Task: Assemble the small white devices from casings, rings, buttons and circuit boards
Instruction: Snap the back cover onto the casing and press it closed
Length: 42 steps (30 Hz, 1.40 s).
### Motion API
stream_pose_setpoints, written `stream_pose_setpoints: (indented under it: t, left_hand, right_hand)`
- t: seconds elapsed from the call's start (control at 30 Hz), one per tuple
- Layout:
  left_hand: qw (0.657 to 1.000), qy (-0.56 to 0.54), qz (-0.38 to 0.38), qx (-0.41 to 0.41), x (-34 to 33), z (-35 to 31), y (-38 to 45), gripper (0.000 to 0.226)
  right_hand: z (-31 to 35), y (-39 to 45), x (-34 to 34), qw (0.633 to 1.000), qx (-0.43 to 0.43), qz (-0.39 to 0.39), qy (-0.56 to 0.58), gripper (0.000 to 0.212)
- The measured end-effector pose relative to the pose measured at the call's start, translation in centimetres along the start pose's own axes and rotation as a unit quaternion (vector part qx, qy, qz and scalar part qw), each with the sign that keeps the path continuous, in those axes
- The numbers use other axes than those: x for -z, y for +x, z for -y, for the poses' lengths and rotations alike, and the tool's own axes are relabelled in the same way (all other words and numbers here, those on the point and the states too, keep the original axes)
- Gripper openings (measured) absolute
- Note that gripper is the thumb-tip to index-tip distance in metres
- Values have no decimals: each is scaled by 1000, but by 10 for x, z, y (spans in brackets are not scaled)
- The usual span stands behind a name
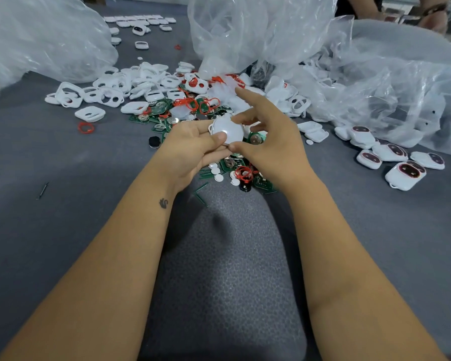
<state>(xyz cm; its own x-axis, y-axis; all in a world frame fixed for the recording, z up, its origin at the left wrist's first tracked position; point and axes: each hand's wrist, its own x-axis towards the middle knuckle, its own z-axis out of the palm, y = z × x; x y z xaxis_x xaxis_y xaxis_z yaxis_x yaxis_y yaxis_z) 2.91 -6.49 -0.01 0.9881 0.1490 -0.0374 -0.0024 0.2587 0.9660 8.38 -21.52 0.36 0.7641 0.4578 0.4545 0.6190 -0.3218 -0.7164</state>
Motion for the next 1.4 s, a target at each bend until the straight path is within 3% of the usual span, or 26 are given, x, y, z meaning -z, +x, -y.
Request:
stream_pose_setpoints:
  t: [0.3, 0.5, 0.7, 0.8, 0.97, 1.13, 1.4]
  left_hand:
    - [1000, -23, 3, 10, 0, -1, 1, 15]
    - [999, 3, 34, 10, 3, -1, 1, 18]
    - [988, -129, 4, 83, 2, -5, 3, 43]
    - [986, -137, 3, 91, 3, -4, 3, 42]
    - [988, -137, -19, 67, 3, -3, 3, 24]
    - [996, -82, -31, 15, 3, -1, 3, 15]
    - [989, -129, -74, 16, 1, -4, 1, 17]
  right_hand:
    - [4, 0, 3, 993, -37, -12, 109, 72]
    - [3, -1, 4, 996, -26, 12, 83, 70]
    - [3, 1, 5, 992, -21, -2, 123, 66]
    - [2, 3, 5, 984, -38, -7, 173, 61]
    - [-4, 7, 14, 944, -110, -121, 288, 47]
    - [-5, 5, 14, 952, -111, -125, 255, 44]
    - [2, 2, 5, 984, -47, -60, 160, 52]
